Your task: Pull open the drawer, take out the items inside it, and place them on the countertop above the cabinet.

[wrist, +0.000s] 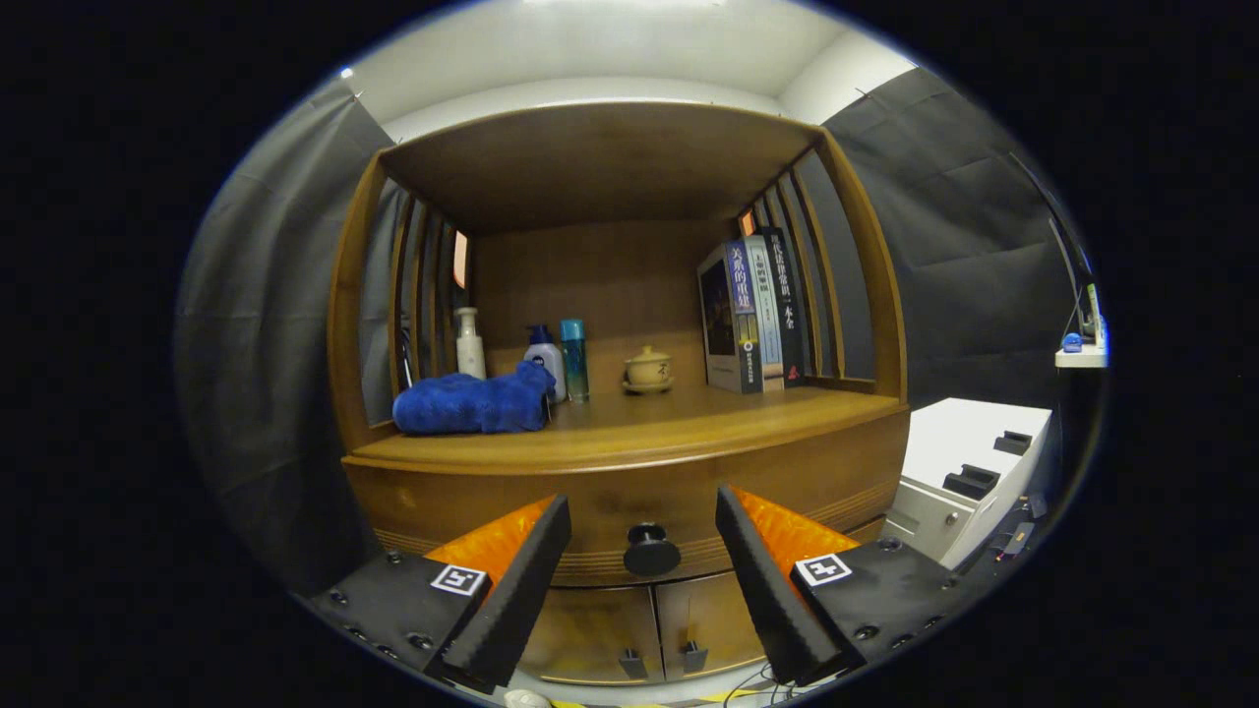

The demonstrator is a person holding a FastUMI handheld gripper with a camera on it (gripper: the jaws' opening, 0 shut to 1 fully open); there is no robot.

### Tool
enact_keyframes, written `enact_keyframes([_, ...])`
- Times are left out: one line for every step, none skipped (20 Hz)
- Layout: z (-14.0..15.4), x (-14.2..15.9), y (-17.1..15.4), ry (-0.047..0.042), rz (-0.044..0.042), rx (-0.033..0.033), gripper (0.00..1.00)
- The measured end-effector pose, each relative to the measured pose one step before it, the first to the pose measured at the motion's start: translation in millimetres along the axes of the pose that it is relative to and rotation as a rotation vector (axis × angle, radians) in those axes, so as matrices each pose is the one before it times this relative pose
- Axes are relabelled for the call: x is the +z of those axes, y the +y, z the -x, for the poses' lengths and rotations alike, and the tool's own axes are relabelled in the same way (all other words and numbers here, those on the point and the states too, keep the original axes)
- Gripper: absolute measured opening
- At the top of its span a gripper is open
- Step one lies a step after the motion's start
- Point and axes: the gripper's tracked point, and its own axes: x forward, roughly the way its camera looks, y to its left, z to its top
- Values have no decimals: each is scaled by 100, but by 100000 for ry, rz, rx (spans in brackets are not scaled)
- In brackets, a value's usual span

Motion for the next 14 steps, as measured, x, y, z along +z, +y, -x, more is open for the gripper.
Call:
enact_keyframes([-648, -763, -335, 1318, -210, -314, 98])
enact_keyframes([-587, -634, -321, 1019, -296, -342, 98])
enact_keyframes([-624, -565, -222, 978, -441, -481, 98])
enact_keyframes([-458, -659, -194, 1166, -551, 181, 99])
enact_keyframes([-573, -678, -94, 1157, -711, 43, 98])
enact_keyframes([-480, -558, -179, 860, -791, 202, 97])
enact_keyframes([-229, -236, 35, 461, -484, 750, 97])
enact_keyframes([-476, -237, -32, 347, 9, 366, 92])
enact_keyframes([-333, -104, 48, 359, 467, 249, 87])
enact_keyframes([-237, -161, 122, 535, 150, 549, 83])
enact_keyframes([-417, -251, 32, 499, 6, 286, 78])
enact_keyframes([-379, -270, -23, 658, -273, 123, 74])
enact_keyframes([-231, -240, -32, 888, -475, -108, 69])
enact_keyframes([38, -190, 21, 394, -442, -51, 64])
